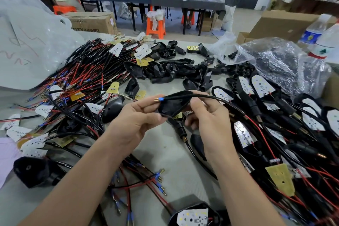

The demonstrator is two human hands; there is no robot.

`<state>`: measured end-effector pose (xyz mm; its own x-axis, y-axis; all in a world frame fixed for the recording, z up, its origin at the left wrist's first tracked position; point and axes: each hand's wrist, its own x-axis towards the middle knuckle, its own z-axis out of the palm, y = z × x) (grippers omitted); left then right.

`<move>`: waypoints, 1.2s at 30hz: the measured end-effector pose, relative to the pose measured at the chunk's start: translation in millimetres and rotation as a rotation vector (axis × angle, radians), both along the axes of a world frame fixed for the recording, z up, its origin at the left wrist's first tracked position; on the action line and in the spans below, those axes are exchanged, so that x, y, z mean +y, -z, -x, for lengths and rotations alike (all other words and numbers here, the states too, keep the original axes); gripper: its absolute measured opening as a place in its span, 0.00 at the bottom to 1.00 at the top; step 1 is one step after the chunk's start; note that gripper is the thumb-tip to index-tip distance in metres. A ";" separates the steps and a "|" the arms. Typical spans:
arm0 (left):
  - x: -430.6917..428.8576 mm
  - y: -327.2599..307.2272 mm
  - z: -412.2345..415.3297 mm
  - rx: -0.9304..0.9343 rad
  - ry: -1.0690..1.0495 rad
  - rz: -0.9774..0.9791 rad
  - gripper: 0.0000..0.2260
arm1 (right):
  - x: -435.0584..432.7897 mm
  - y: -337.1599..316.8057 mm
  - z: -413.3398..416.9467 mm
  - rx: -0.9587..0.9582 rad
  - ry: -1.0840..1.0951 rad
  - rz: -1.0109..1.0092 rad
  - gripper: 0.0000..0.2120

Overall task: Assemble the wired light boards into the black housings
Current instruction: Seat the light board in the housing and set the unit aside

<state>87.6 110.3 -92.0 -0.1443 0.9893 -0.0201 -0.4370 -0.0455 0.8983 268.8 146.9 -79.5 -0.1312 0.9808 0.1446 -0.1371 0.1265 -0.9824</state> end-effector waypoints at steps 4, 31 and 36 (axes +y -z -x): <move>2.0 0.6 0.9 0.119 -0.087 0.016 0.26 | -1.7 -0.3 0.4 -0.028 -0.010 0.013 0.24; -1.6 -0.4 -3.1 0.027 -0.149 -0.032 0.18 | -7.0 -11.9 -3.1 0.285 -0.086 0.276 0.08; -3.7 -2.0 -6.9 0.103 -0.106 -0.053 0.14 | -11.3 -4.6 1.0 -0.070 -0.025 0.051 0.07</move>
<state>94.5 106.7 -90.1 -0.2467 0.9677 0.0519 -0.3327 -0.1348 0.9333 267.8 135.6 -74.9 -0.1638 0.9829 0.0844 -0.0704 0.0737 -0.9948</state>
